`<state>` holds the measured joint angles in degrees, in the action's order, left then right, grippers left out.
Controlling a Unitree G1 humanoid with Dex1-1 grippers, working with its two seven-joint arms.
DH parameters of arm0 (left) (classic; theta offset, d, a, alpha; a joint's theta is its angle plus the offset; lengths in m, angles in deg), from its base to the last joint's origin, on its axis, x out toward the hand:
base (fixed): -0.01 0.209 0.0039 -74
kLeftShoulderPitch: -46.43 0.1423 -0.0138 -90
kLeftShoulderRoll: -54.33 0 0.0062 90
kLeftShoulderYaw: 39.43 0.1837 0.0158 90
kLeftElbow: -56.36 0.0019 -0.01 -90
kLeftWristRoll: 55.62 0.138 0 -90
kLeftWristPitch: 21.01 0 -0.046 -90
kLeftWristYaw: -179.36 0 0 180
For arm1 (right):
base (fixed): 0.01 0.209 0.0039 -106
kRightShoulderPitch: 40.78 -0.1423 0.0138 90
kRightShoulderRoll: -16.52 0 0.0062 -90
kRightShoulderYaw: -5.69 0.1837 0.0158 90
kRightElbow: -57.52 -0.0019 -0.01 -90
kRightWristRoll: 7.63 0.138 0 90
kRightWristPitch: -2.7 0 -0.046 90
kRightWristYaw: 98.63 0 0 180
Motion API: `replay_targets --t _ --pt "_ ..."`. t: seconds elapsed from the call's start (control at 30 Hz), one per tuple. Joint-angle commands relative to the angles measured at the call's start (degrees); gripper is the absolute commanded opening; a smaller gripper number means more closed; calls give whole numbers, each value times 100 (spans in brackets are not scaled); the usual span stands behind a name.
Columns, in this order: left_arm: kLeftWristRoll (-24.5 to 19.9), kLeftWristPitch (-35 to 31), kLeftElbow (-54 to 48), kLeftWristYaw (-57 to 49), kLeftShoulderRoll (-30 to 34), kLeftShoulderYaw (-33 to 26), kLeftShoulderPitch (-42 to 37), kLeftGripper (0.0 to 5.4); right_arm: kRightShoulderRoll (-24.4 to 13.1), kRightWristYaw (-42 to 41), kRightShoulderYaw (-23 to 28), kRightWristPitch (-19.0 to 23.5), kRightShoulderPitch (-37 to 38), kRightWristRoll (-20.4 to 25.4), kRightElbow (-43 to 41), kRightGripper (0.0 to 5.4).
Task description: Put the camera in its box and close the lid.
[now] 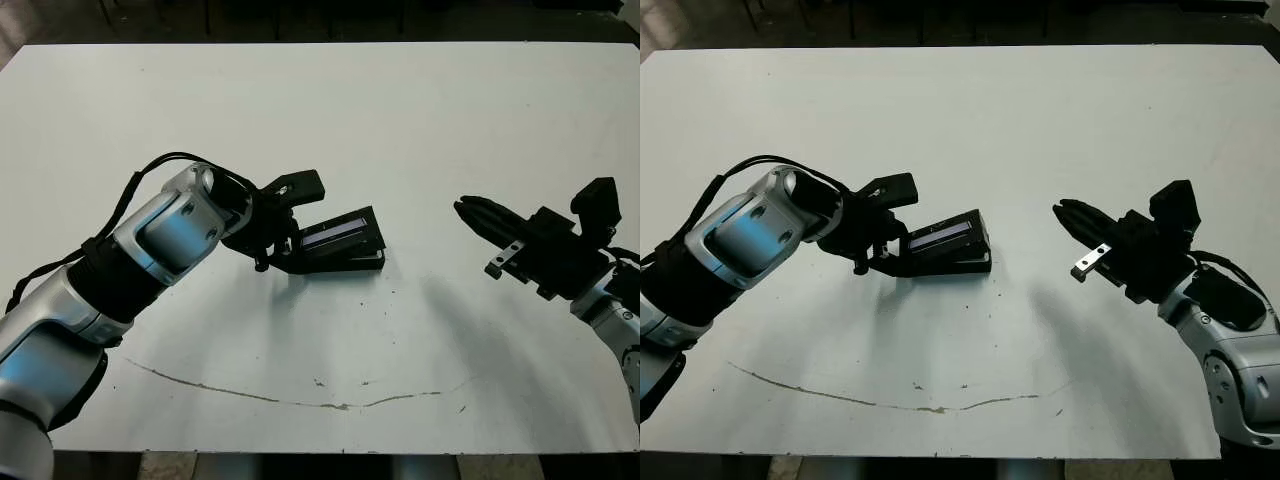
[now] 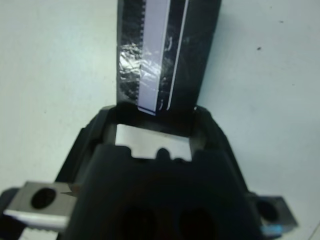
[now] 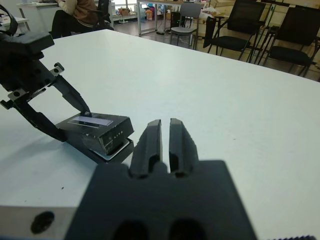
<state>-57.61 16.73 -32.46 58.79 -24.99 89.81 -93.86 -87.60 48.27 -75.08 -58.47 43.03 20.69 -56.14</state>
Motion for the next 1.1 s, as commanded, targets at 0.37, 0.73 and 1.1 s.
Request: replay_targets --t 0.37,0.73,1.1 --pt "671 704 262 335 -798 877 -50 250 -71 60 -1 226 151 31 -21 0" --pt "626 -53 126 508 -807 793 -101 253 -69 101 -48 301 168 -9 -70 0" --pt "807 536 -19 864 -314 942 -58 383 -22 -52 -56 210 127 120 178 0"
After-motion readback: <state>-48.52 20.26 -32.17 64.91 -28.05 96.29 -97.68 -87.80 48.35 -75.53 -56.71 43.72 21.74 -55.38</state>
